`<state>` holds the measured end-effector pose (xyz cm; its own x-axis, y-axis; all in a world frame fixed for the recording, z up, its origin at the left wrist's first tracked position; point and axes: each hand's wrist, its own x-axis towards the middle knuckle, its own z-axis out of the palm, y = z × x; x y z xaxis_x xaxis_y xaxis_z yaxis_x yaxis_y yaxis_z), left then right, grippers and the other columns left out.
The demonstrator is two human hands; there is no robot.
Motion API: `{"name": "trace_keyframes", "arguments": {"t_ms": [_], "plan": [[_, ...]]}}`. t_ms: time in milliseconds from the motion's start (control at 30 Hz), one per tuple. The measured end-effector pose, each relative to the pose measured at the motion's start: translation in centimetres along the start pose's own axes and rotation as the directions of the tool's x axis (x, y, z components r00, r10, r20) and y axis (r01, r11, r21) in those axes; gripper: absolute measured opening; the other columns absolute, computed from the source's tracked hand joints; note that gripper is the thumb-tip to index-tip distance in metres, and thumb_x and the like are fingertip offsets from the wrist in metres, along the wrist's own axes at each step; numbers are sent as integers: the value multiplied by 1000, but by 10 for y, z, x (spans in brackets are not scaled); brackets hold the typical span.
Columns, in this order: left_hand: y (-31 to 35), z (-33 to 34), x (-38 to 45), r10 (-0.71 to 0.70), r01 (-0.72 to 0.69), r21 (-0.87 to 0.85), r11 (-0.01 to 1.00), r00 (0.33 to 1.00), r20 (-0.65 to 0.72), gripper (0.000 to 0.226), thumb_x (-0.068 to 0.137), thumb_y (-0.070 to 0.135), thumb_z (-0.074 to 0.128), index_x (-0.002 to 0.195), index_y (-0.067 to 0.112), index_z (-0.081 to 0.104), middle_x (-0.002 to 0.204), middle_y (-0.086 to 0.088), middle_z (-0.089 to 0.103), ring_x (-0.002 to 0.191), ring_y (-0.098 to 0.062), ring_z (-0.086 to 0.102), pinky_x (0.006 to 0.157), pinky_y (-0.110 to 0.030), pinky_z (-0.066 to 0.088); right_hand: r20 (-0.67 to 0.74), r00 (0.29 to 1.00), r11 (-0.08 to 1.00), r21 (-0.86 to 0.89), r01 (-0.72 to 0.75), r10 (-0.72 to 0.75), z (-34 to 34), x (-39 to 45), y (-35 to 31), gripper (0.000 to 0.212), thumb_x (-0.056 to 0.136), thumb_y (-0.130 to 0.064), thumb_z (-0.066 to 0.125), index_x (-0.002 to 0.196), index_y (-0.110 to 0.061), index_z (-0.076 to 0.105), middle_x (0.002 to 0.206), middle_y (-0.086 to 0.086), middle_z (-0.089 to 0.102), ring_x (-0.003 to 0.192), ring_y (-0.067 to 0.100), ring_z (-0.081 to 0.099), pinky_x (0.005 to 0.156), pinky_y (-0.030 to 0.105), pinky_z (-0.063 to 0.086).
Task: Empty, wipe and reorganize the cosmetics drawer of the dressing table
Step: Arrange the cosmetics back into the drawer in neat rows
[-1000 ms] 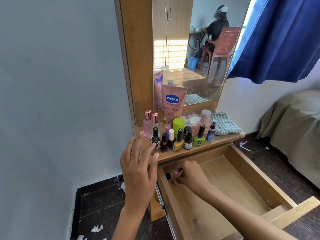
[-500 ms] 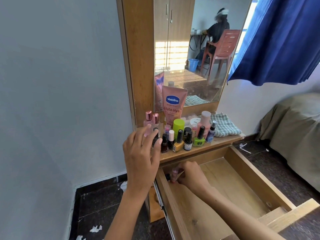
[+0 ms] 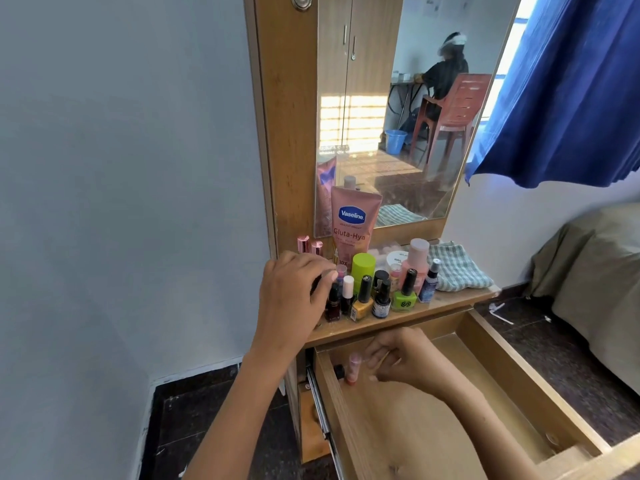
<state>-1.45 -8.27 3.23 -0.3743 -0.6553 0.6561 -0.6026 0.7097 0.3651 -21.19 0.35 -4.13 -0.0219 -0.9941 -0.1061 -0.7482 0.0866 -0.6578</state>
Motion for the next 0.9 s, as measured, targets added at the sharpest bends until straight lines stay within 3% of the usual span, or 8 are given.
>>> {"name": "trace_keyframes", "arguments": {"t_ms": [133, 267, 367, 533, 733, 900], "plan": [[0, 4, 14, 68, -77, 67, 995, 991, 119, 21, 92, 22, 62, 110, 27, 71, 113, 9, 69, 99, -16, 52, 78, -28, 30, -83, 990, 988, 94, 122, -114, -8, -6, 4, 22, 72, -18, 83, 89, -26, 72, 80, -6, 75, 75, 1, 70, 69, 18, 57], [-2, 12, 29, 75, -116, 161, 980, 967, 242, 28, 94, 21, 56, 118, 31, 66, 124, 11, 63, 116, -19, 46, 84, -31, 27, -190, 959, 975, 31, 220, -210, -8, -4, 5, 22, 74, -29, 80, 84, -42, 66, 78, -17, 73, 74, -1, 69, 67, 16, 56], [-2, 17, 35, 93, -151, 185, 971, 953, 287, 24, 94, 25, 55, 113, 31, 69, 118, 9, 67, 109, -19, 49, 82, -31, 26, -213, 943, 966, -18, 258, -256, -7, -4, 6, 16, 75, -36, 78, 83, -44, 66, 78, -21, 71, 75, -1, 68, 66, 17, 56], [-1, 27, 39, 70, -121, 201, 972, 967, 246, 23, 89, 28, 62, 110, 31, 70, 102, -4, 68, 102, -23, 51, 88, -32, 35, -203, 940, 961, -64, 268, -276, -7, -5, 6, 19, 76, -44, 75, 89, -31, 70, 79, -15, 70, 75, 0, 67, 68, 25, 57], [0, 31, 42, 44, -82, 178, 981, 977, 209, 21, 85, 26, 68, 105, 31, 72, 97, -6, 65, 99, -26, 51, 76, -26, 30, -192, 945, 963, -101, 248, -263, -6, -5, 5, 22, 79, -40, 75, 93, -24, 72, 84, -12, 71, 78, -1, 66, 72, 27, 57], [3, 28, 41, 99, -115, 109, 987, 985, 141, 10, 80, 22, 72, 89, 28, 70, 86, 7, 70, 81, -8, 42, 73, -26, 23, -180, 950, 964, -120, 237, -256, -6, -5, 3, 24, 80, -46, 71, 93, -26, 72, 84, -15, 70, 78, -2, 65, 72, 24, 56]]}}
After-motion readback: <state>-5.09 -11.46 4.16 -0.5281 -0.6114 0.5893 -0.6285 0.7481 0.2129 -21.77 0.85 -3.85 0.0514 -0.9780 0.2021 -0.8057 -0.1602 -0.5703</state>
